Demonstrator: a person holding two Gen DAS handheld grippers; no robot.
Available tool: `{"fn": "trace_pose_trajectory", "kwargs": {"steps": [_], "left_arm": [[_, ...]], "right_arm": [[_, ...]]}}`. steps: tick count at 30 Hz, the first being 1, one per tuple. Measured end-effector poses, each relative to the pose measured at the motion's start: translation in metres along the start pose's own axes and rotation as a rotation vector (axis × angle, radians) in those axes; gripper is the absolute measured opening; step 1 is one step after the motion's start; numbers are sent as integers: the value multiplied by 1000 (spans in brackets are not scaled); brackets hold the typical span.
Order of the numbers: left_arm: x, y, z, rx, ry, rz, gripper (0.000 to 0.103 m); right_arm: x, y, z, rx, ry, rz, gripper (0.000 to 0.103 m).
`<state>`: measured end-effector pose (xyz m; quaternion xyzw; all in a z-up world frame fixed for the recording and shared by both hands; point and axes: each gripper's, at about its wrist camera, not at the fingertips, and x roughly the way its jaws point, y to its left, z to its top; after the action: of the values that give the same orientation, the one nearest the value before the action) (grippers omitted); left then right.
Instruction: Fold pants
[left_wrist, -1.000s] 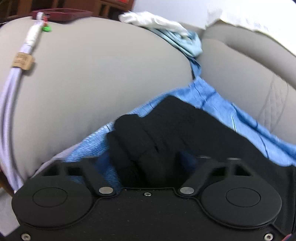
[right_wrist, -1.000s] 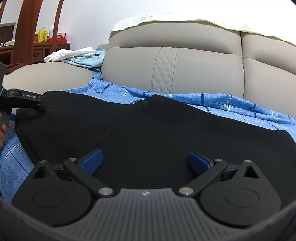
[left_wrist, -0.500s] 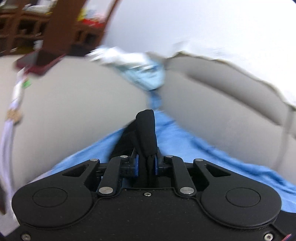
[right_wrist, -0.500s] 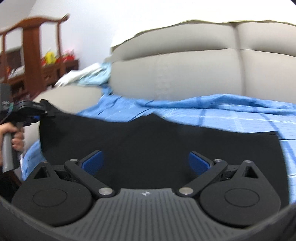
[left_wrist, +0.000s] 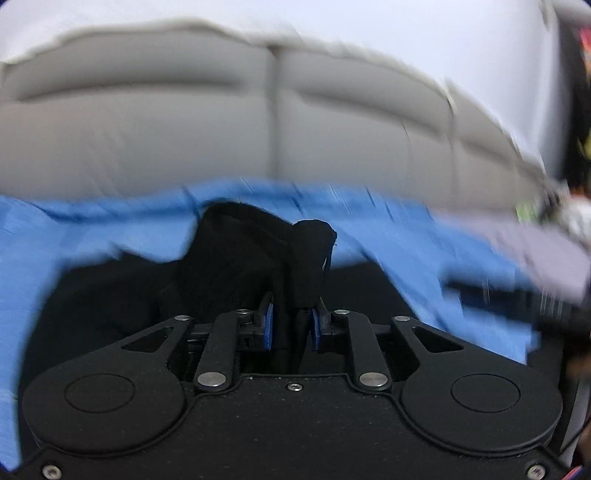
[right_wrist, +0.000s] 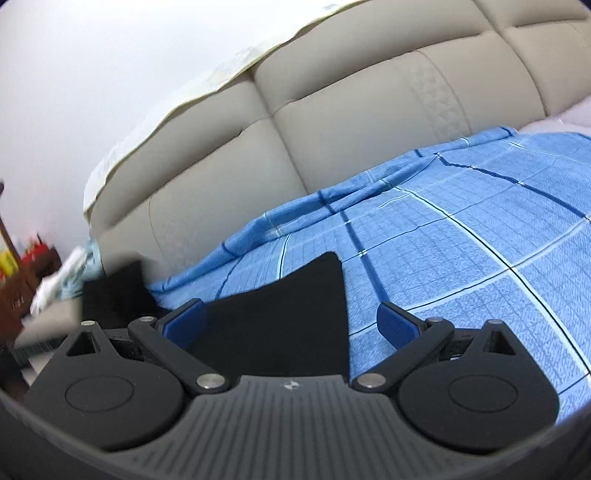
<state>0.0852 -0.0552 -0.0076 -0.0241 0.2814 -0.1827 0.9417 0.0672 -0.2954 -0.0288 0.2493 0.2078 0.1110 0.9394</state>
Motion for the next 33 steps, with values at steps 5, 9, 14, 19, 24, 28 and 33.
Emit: {"fn": "trace_pose_trajectory", "kwargs": {"steps": [5, 9, 14, 19, 24, 28, 33], "left_arm": [[15, -29, -28, 18, 94, -56, 45], [-14, -27, -32, 29, 60, -104, 72], [-61, -3, -22, 21, -25, -66, 76], [-74, 34, -28, -29, -48, 130, 25], [-67, 58, -48, -61, 0, 293, 17], [-61, 67, -58, -95, 23, 298, 17], [-56, 57, -62, -95, 40, 267, 17]], "right_arm": [[-3, -3, -6, -29, 27, -13, 103], [0, 3, -13, -43, 71, 51, 103], [2, 17, -26, -71, 121, 125, 103], [14, 46, -52, -170, 209, 96, 103], [24, 81, -78, -260, 149, -14, 91], [25, 91, -83, -303, 100, -114, 54], [5, 86, -75, -327, -4, -286, 3]]}}
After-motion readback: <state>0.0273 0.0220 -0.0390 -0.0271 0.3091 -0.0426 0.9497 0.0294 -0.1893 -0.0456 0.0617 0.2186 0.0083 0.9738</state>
